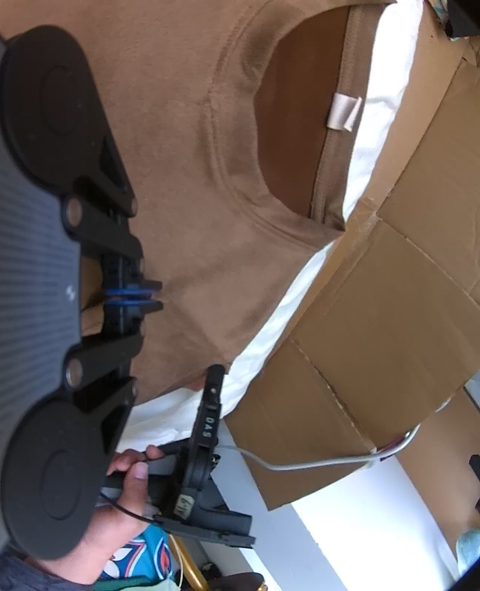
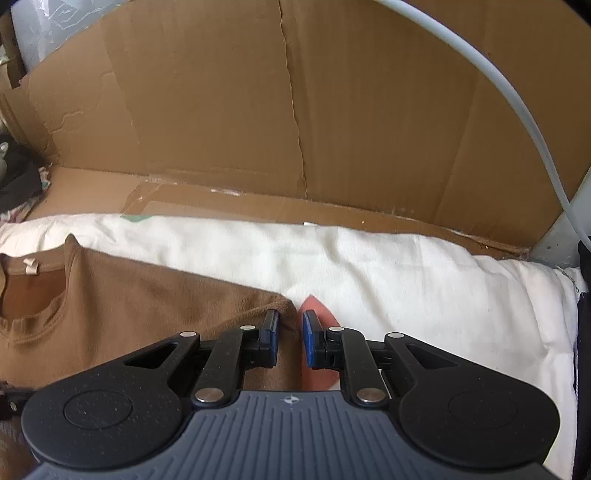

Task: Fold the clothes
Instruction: 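Open the right tool and release the folded shirt side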

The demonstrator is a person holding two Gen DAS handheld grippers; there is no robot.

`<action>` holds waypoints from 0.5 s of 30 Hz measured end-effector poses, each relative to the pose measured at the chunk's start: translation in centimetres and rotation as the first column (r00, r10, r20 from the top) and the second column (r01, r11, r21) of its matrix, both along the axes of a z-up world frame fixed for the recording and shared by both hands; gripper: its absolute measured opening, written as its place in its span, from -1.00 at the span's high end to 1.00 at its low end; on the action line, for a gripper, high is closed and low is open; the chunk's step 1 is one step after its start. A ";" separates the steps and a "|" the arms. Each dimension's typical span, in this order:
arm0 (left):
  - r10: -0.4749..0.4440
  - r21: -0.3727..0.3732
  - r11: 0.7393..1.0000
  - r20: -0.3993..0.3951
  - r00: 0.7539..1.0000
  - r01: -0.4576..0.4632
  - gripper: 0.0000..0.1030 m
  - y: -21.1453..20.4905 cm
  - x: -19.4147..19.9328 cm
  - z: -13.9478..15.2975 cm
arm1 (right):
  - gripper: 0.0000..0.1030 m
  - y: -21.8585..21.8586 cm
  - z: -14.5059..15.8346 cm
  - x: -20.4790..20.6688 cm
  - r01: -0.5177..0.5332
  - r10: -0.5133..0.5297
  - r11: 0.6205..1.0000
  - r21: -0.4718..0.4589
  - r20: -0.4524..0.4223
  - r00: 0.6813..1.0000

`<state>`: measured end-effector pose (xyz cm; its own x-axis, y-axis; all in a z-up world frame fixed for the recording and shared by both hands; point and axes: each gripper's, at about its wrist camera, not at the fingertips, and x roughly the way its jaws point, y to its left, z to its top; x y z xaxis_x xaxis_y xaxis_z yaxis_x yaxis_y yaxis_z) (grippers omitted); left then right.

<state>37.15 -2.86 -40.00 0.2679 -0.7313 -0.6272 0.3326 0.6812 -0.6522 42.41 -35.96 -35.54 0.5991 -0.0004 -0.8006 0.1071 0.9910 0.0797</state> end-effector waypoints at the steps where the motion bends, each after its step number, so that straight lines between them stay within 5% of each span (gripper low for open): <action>1: 0.003 -0.003 1.000 -0.003 1.000 -0.003 0.94 0.1 0.0 -0.1 | 0.72 0.1 0.1 0.1 -0.001 0.001 1.000 -0.001 0.002 1.000; 9: 0.018 -0.018 1.000 -0.003 1.000 -0.018 0.94 0.2 0.0 -0.2 | 0.66 0.5 0.0 0.1 -0.040 0.040 0.999 -0.029 -0.004 0.999; 15: 0.023 0.013 1.000 0.021 1.000 -0.023 0.96 -0.1 0.0 -0.3 | 0.38 -0.3 -0.6 0.9 -0.032 0.031 0.998 -0.054 -0.012 0.999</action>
